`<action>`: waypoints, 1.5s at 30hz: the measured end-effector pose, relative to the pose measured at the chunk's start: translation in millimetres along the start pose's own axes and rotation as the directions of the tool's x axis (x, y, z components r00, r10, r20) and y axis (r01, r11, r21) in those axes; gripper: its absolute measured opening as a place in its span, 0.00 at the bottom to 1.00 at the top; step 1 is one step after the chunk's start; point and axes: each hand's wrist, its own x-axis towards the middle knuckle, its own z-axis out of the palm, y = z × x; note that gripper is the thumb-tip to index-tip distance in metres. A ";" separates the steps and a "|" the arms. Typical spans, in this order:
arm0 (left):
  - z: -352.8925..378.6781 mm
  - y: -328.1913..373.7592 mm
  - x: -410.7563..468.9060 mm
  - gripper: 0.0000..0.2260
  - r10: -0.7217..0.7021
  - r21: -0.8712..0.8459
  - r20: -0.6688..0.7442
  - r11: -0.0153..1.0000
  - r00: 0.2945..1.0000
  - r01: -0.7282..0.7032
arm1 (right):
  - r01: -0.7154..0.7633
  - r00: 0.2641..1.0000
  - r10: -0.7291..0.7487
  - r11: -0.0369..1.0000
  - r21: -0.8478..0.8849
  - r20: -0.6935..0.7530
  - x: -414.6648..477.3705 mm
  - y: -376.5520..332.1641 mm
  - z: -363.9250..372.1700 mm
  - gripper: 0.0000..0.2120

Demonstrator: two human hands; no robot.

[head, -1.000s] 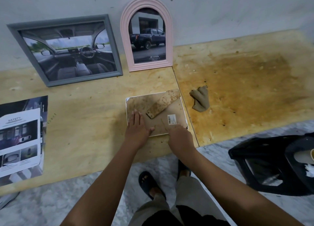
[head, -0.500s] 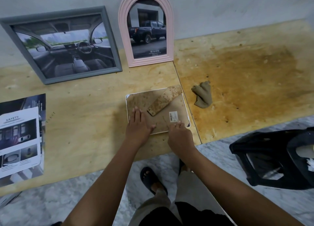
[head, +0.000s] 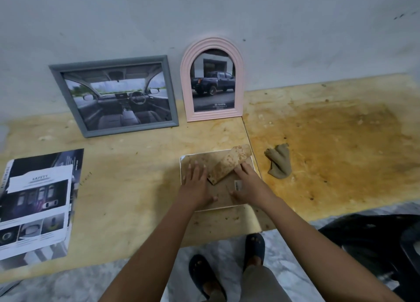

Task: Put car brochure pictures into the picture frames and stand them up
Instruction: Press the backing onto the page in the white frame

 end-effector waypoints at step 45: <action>7.3 -31.3 -21.6 0.31 -0.124 -0.446 -0.250 0.895 0.960 0.000 | -0.188 0.947 0.243 0.949 0.253 -0.210 -36.8 18.3 11.4 0.25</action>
